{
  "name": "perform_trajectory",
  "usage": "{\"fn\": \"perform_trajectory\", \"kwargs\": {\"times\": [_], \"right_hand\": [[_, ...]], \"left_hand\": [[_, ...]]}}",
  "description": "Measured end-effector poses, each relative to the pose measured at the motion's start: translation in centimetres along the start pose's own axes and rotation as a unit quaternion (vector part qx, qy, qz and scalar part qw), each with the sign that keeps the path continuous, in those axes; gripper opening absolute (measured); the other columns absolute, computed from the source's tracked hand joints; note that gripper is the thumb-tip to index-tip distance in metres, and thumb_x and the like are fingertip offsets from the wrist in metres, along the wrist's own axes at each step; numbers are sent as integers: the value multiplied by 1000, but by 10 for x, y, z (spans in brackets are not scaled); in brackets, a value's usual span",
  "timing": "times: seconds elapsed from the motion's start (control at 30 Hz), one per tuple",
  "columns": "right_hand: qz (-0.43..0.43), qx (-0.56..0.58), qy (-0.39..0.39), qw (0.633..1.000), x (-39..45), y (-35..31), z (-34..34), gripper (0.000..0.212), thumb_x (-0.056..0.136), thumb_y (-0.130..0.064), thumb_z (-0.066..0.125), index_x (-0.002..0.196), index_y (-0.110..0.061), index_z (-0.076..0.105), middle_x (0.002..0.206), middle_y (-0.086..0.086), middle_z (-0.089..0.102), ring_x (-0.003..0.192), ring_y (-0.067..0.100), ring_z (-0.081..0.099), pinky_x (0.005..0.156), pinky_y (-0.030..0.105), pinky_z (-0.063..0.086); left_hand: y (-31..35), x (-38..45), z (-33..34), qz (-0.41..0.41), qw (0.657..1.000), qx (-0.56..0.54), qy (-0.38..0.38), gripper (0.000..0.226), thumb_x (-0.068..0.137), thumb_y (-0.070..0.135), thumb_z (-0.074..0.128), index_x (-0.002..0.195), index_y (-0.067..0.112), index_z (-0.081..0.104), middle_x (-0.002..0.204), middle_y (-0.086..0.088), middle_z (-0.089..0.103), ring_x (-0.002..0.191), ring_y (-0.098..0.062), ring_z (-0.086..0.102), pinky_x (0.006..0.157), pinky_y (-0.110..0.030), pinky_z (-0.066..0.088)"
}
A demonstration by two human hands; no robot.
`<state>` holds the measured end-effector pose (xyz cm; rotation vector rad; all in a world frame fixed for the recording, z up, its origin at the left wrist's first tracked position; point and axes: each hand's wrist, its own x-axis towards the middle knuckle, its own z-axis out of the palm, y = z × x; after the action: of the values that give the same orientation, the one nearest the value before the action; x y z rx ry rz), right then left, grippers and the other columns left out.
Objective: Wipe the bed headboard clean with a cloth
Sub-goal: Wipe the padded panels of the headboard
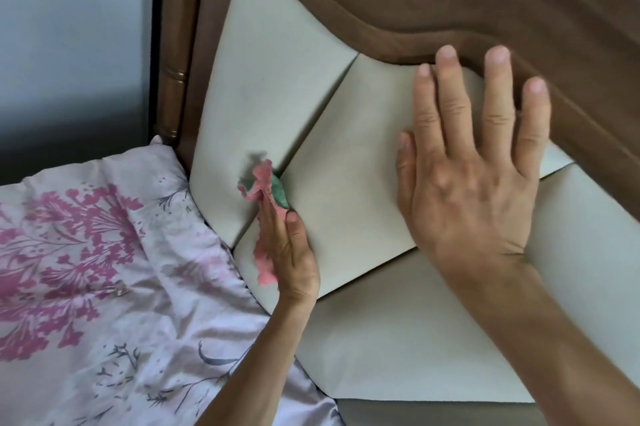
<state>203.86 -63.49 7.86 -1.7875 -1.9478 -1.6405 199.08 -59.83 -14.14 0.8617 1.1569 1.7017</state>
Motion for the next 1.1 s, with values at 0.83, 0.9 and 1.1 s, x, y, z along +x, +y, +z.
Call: {"fn": "perform_trajectory", "kwargs": {"times": [0.83, 0.9, 1.1], "right_hand": [[59, 9, 62, 996, -2, -12, 14, 48, 106, -26, 34, 151, -11, 39, 157, 4, 40, 145, 37, 34, 118, 55, 19], [60, 20, 70, 996, -2, -11, 13, 47, 106, -28, 33, 149, -12, 42, 155, 3, 42, 144, 36, 35, 119, 53, 19], [47, 15, 73, 996, -3, -11, 9, 47, 103, -24, 38, 148, -13, 45, 154, 4, 43, 143, 35, 37, 119, 53, 21]], "left_hand": [[90, -48, 26, 80, 994, -15, -78, 30, 102, 54, 21, 126, 64, 37, 151, 38, 21, 151, -9, 10, 123, -38, 6], [112, -42, 36, 136, 985, -11, -103, 45, 105, 38, 18, 146, 56, 21, 160, 31, 8, 153, -12, -1, 123, -45, -1], [76, -18, 22, 201, 967, 90, -125, 50, 104, 51, 12, 153, 46, 2, 159, 27, -12, 151, -5, -12, 123, -37, -9]]}}
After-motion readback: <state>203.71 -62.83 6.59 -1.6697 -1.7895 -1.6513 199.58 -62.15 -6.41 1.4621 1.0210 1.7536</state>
